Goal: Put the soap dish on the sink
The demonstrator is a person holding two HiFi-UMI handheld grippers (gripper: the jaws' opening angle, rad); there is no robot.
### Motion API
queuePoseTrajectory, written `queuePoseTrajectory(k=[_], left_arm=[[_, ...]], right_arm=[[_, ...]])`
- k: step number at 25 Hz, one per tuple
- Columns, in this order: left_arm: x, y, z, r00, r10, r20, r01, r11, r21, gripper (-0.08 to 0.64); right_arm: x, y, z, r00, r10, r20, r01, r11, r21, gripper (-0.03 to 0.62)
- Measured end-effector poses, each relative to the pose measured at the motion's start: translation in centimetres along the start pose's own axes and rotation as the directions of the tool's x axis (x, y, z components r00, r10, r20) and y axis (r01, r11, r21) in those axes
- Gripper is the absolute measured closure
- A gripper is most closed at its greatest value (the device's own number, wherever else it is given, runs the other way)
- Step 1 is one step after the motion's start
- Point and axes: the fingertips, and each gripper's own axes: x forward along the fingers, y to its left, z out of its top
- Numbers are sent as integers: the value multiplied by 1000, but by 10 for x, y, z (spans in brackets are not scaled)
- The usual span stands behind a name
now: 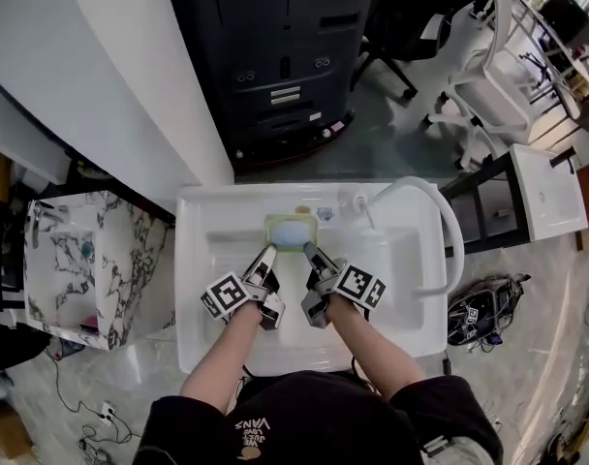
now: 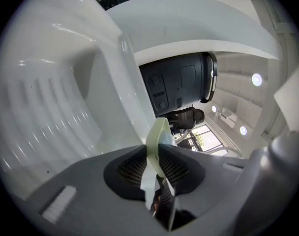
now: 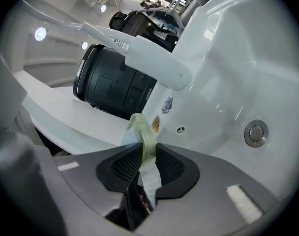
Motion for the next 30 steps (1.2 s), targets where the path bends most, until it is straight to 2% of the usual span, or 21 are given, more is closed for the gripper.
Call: queuePoseTrajectory(k=[10,19,30], left_arm=[[15,17,-5,997,72,-4,-73,995,-67,440],[25,20,-2,995,94,16,-92,992,-88,440],[36,23,5,994,105,30,-101,989,-104,440]], right_arm=[[10,-17,9,999,-41,4,41,999,25,512],[17,-25,16,999,-53,13,52,996,76,512],[28,-27,24,998,-61,26,59,995,86,512]])
